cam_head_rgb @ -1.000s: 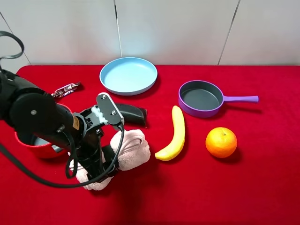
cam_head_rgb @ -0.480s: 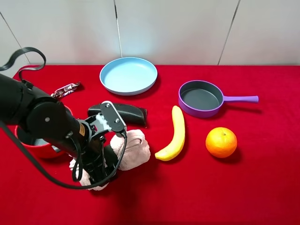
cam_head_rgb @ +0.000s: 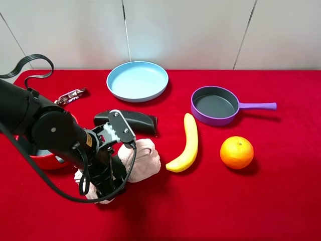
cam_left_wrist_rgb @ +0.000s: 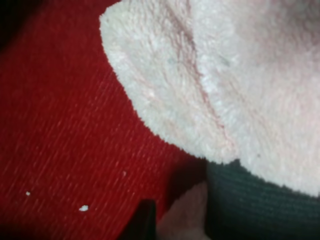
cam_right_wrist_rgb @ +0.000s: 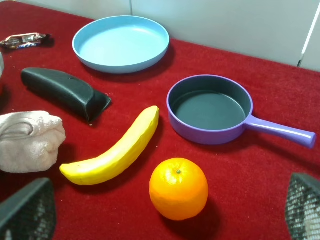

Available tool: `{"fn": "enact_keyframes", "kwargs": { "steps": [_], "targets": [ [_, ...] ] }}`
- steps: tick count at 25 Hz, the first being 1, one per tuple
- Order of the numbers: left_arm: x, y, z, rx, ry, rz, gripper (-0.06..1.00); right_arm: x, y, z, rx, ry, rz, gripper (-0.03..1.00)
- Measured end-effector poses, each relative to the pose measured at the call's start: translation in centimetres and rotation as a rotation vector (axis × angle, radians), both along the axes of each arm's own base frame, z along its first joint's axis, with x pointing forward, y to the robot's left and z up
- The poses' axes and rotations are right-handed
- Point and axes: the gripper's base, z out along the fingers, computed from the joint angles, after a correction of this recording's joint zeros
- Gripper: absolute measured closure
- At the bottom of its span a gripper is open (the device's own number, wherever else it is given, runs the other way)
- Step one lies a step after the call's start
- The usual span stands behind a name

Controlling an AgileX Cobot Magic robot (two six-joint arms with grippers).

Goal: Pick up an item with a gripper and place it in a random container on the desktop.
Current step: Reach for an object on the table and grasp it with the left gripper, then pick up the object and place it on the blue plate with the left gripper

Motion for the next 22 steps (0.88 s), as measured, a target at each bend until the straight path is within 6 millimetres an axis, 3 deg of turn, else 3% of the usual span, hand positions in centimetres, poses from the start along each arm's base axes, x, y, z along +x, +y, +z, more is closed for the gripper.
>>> {"fn": "enact_keyframes", "kwargs": {
  "steps": [8,12,17,22],
  "targets": [
    [0.0,0.0,0.0,0.0,0.0,0.0,0.07,0.0,0.0,0.0,0.0,0.0,0.0,0.27],
    [0.0,0.0,0.0,0.0,0.0,0.0,0.19,0.0,0.0,0.0,0.0,0.0,0.0,0.27],
    [0.0,0.0,0.0,0.0,0.0,0.0,0.44,0.0,0.0,0.0,0.0,0.0,0.0,0.27],
    [0.0,0.0,0.0,0.0,0.0,0.0,0.45,0.0,0.0,0.0,0.0,0.0,0.0,0.27]
  ]
}}
